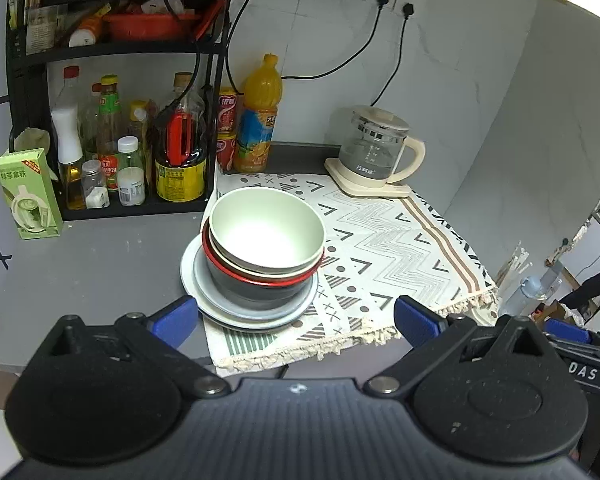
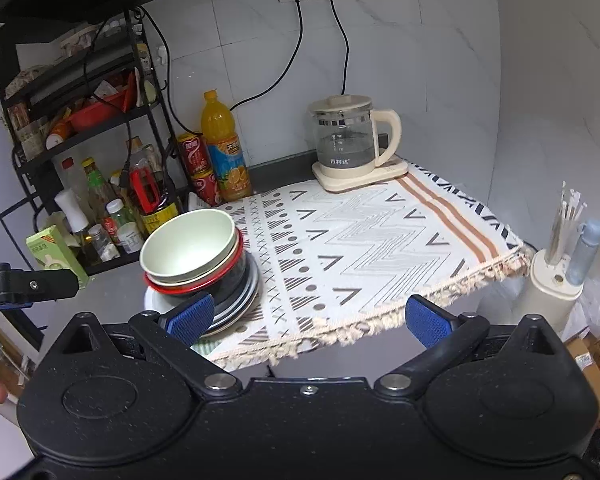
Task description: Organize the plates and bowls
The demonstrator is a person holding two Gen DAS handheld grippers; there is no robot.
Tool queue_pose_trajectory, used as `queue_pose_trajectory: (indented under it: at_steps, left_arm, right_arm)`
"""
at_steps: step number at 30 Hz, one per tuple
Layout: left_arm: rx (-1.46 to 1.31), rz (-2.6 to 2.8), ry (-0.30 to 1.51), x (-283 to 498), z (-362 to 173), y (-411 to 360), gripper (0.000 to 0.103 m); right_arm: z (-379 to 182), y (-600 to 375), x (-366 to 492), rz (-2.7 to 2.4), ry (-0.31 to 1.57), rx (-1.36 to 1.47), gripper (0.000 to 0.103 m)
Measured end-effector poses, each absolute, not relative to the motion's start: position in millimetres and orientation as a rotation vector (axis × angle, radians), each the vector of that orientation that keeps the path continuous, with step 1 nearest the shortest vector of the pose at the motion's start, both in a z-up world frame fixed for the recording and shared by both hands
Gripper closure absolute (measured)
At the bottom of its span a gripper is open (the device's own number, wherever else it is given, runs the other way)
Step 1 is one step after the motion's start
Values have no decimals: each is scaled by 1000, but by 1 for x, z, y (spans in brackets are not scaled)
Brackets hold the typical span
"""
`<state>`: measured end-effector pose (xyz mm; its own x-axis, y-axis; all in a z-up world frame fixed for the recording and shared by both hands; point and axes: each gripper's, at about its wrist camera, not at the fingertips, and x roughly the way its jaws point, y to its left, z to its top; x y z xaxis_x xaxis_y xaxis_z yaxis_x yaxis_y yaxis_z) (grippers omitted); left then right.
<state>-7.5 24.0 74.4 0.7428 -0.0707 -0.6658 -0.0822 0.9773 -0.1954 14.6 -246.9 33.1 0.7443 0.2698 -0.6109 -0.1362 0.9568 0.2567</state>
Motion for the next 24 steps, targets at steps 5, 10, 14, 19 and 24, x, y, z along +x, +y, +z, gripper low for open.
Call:
queue_pose_trajectory:
  at_steps: [5, 10, 14, 19, 24]
  left_arm:
    - [-193, 25, 726, -27, 75, 20, 0]
    - [-187, 43, 724, -43, 72, 22, 0]
    - [-170, 54, 718, -53, 71, 26, 0]
    - [-169, 69, 730, -64, 67, 31, 0]
    - [-174, 87, 769, -72, 59, 35, 0]
  right_arm:
    - [33, -242, -1, 245, 698, 197, 0]
    - [32, -238, -10, 254, 703, 191, 0]
    - [32, -236, -20, 266, 696, 193, 0]
    - [31, -231, -28, 273, 699, 165, 0]
    - [28, -227, -32, 297, 719, 150, 0]
